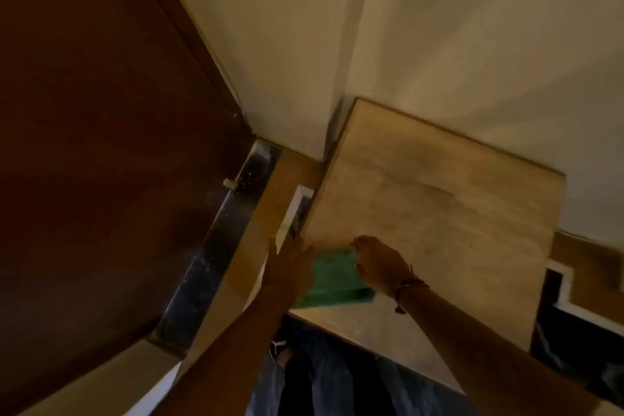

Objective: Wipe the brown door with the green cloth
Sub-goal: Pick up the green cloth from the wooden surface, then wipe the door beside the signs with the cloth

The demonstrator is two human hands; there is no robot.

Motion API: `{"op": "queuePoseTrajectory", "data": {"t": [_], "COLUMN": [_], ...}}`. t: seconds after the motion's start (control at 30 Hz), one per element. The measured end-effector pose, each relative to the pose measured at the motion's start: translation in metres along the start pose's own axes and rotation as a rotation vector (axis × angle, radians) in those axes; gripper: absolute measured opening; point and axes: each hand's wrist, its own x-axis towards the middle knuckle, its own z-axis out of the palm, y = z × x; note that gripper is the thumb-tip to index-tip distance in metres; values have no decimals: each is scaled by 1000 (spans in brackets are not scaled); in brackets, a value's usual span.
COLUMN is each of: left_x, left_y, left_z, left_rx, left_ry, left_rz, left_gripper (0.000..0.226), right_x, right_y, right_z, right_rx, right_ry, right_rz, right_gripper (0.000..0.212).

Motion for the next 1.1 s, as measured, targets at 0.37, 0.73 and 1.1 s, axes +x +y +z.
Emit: {"op": "queuePoseTrajectory", "data": {"t": [0.37,0.73,1.1], "left_x": [21,-91,-395], "left_y": [-5,-92,-132], "left_z": [43,-224,-556], "left_rx": [10,-31,61], "left_ry": [64,501,1153], "left_rz": [-56,-72,-157], "left_gripper": [35,39,27], "right_x": [26,0,-138], "right_y": [3,-126,-359], "right_z": [47,-229,-552], "right_rx": [-129,34,309], "right_ry": [75,427,1003], "right_rz": [56,-76,-269], "right_gripper": [39,27,16]}}
